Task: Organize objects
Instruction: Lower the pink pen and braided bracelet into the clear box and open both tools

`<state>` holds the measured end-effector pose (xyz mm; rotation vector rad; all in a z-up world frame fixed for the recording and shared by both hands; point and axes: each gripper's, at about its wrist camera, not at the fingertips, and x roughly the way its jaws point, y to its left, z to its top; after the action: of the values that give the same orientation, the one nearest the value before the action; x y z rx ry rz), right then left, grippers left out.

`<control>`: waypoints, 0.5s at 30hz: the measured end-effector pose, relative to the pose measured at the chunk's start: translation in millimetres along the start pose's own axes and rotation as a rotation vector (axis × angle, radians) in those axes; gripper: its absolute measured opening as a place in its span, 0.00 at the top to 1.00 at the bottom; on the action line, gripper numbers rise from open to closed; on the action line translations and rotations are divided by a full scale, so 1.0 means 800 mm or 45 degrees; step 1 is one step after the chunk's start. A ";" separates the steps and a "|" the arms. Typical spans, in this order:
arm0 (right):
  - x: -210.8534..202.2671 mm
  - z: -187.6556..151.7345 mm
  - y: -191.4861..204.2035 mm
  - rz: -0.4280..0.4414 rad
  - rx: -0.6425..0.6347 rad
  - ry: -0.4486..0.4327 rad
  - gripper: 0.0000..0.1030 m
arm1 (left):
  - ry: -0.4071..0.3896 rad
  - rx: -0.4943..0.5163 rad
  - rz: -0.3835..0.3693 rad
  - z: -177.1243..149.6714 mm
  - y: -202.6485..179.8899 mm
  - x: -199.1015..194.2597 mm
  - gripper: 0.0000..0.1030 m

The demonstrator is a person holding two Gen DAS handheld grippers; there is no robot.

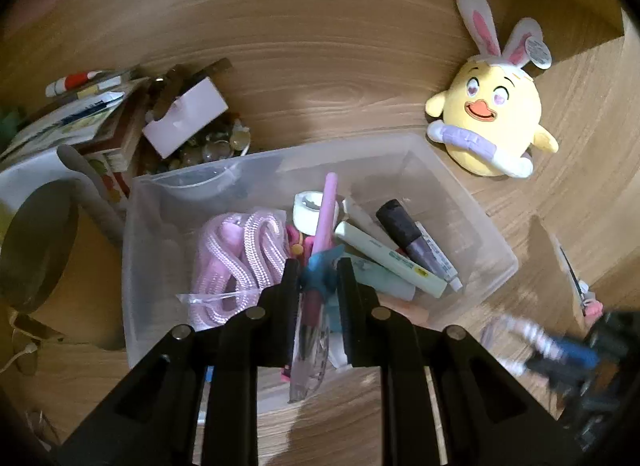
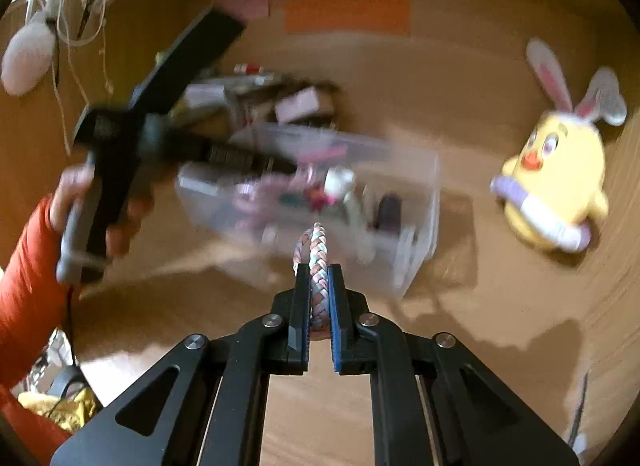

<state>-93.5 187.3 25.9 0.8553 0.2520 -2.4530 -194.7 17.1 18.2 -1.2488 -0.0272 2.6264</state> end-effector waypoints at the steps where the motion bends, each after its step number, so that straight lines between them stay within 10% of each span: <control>1: 0.000 0.008 -0.002 -0.007 -0.001 -0.019 0.93 | -0.005 0.010 -0.001 0.000 -0.001 -0.001 0.83; 15: 0.089 0.081 -0.015 -0.072 0.016 -0.001 0.93 | -0.130 0.052 0.025 -0.010 0.001 -0.042 0.72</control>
<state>-180.9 146.2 32.1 0.8635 0.2638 -2.5096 -168.1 8.5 38.9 -1.1063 0.0215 2.6915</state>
